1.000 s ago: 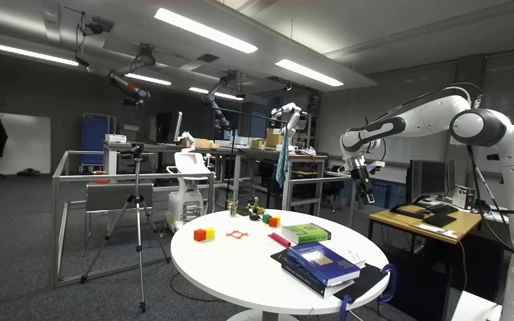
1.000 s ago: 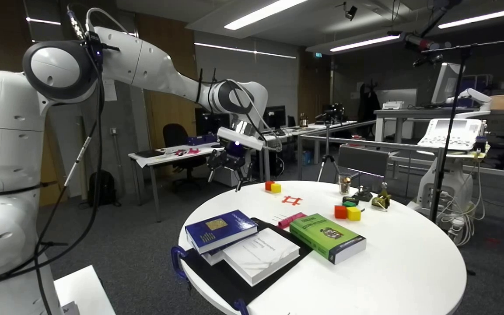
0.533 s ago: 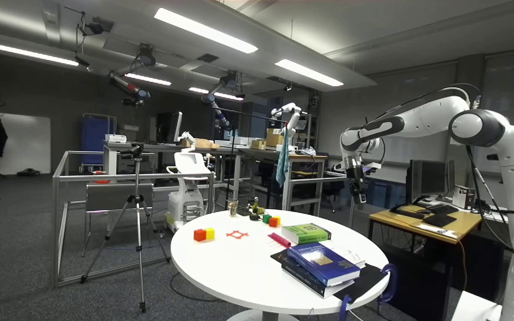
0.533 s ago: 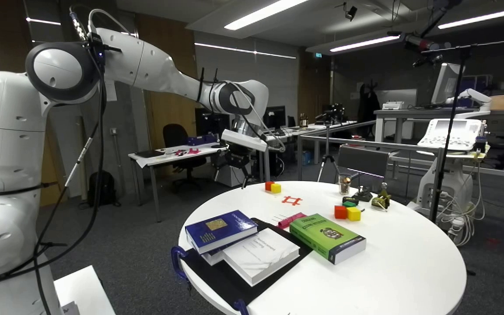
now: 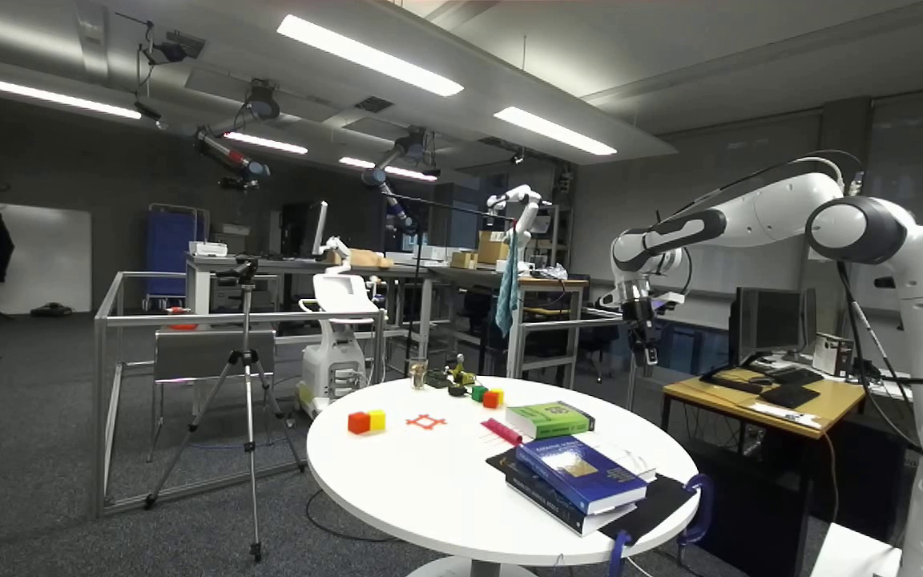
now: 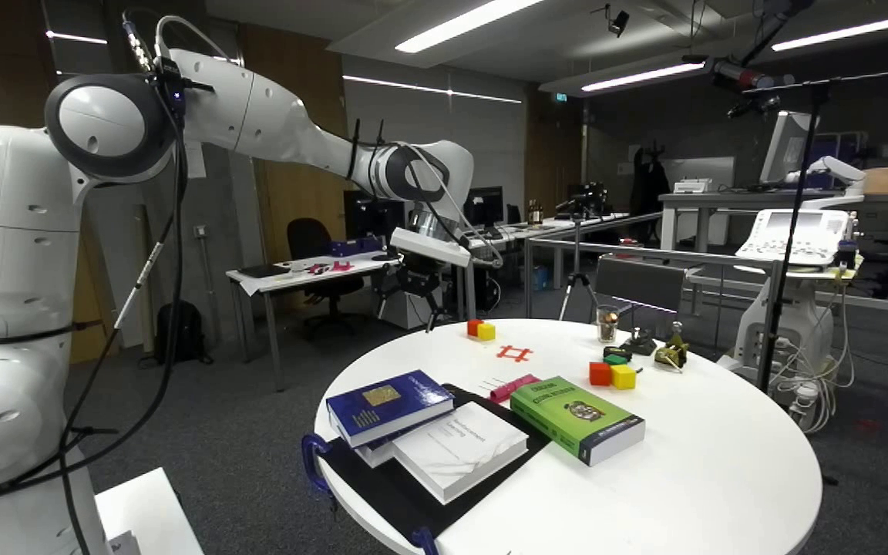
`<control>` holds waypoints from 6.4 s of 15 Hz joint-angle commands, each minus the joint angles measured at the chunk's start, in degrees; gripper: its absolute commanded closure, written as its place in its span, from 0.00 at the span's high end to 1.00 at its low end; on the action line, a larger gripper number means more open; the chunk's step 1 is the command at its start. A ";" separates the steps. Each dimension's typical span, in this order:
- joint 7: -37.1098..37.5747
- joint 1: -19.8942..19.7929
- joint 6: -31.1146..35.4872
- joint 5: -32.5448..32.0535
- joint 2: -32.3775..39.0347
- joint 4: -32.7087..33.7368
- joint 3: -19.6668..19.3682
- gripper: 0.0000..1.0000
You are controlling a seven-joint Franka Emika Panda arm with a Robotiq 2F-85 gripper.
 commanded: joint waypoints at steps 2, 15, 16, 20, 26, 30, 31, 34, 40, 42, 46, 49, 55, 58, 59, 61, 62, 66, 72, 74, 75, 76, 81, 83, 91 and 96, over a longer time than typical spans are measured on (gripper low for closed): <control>0.21 -1.13 -0.12 -0.26 0.00 0.13 1.26 1.00; -14.75 -5.56 16.16 11.64 3.73 0.92 2.22 1.00; -17.00 -6.27 18.02 13.65 4.45 0.65 2.42 1.00; -27.31 -8.51 22.25 19.10 8.12 1.24 3.59 1.00; -42.44 -11.93 30.81 32.43 11.86 0.24 7.78 1.00; -49.39 -12.82 31.23 40.82 13.32 -0.05 8.31 1.00; -51.24 -13.04 32.07 43.83 13.35 -0.65 8.38 1.00; -57.64 -13.18 31.60 50.64 13.30 -1.85 7.49 1.00; -56.76 -11.51 30.19 49.55 14.20 -0.69 4.37 1.00; -56.75 -11.54 30.20 49.53 14.20 -0.69 4.25 1.00; -60.39 -12.04 31.25 51.47 14.30 -0.38 4.58 1.00; -64.61 -12.27 31.79 50.67 14.44 -2.93 3.97 1.00; -72.60 -13.09 33.17 53.47 15.15 -8.09 3.06 1.00; -78.43 -13.20 36.72 59.44 15.26 -11.21 3.54 1.00; -79.96 -12.98 37.58 61.41 15.34 -12.12 3.48 1.00; -82.45 -12.29 39.13 65.36 15.44 -14.01 3.18 1.00; -83.63 -11.95 39.73 67.18 15.50 -14.81 3.05 1.00; -84.55 -10.04 40.06 70.22 15.74 -17.68 2.27 1.00; -82.79 -6.95 39.29 68.83 16.65 -19.28 2.08 1.00; -83.95 -6.40 39.57 69.37 17.71 -18.71 2.27 1.00; -84.32 -6.17 39.94 69.72 18.08 -18.61 2.30 1.00; -85.31 -6.04 40.51 70.29 18.52 -18.53 2.40 1.00; -85.80 -5.71 41.76 70.17 18.34 -18.82 2.09 1.00; -86.06 -5.72 41.90 70.09 18.08 -19.07 2.03 1.00; -85.58 -5.95 43.47 69.11 17.39 -19.45 1.06 1.00; -85.65 -5.78 43.64 69.72 17.95 -19.38 1.56 1.00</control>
